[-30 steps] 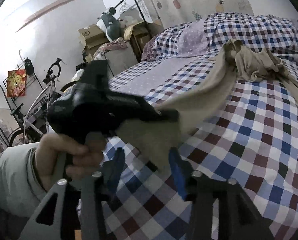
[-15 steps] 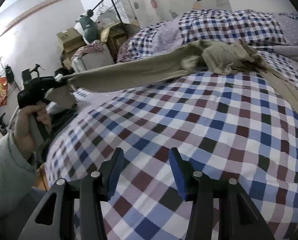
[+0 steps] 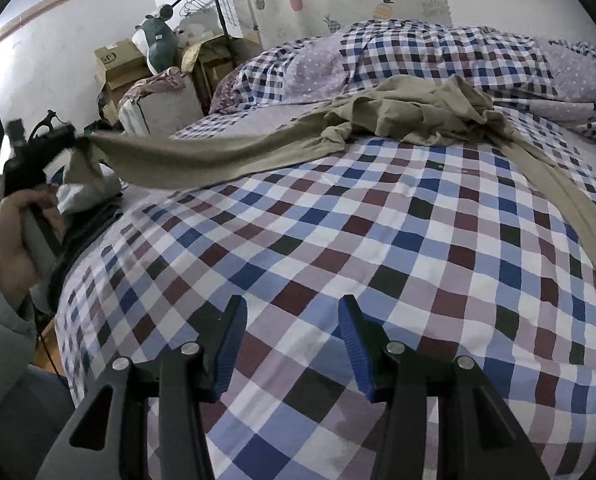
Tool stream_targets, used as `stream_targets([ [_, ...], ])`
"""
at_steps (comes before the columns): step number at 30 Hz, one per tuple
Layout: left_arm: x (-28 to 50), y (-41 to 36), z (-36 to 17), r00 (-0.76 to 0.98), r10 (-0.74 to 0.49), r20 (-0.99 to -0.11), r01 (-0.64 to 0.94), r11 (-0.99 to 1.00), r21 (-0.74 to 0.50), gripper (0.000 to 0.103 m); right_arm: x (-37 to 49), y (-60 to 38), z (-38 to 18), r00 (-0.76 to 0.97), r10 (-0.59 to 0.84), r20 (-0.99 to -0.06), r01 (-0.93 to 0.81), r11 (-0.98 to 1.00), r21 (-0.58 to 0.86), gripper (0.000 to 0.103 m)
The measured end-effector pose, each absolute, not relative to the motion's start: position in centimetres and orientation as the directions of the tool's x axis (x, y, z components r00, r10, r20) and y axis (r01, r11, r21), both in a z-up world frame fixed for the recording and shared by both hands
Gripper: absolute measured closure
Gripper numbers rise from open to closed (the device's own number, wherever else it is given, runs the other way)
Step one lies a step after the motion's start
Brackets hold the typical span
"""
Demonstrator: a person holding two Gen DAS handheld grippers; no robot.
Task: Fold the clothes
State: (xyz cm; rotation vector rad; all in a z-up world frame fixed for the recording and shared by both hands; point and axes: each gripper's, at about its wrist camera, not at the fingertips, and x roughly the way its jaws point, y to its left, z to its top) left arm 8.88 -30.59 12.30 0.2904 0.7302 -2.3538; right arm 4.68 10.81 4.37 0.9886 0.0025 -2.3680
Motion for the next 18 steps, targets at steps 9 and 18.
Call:
stream_targets([
  [9, 10.9, -32.2, 12.8, -0.676, -0.637, -0.371, 0.733, -0.533, -0.422, 0.017, 3.9, 11.5, 3.5, -0.566, -0.476, -0.673, 0.464, -0.859, 0.217, 0.050],
  [18, 11.9, -33.5, 12.6, -0.609, -0.693, -0.386, 0.783, -0.448, -0.431, 0.017, 3.4, 11.4, 2.8, -0.557, -0.467, -0.687, 0.454, -0.864, 0.219, 0.050],
])
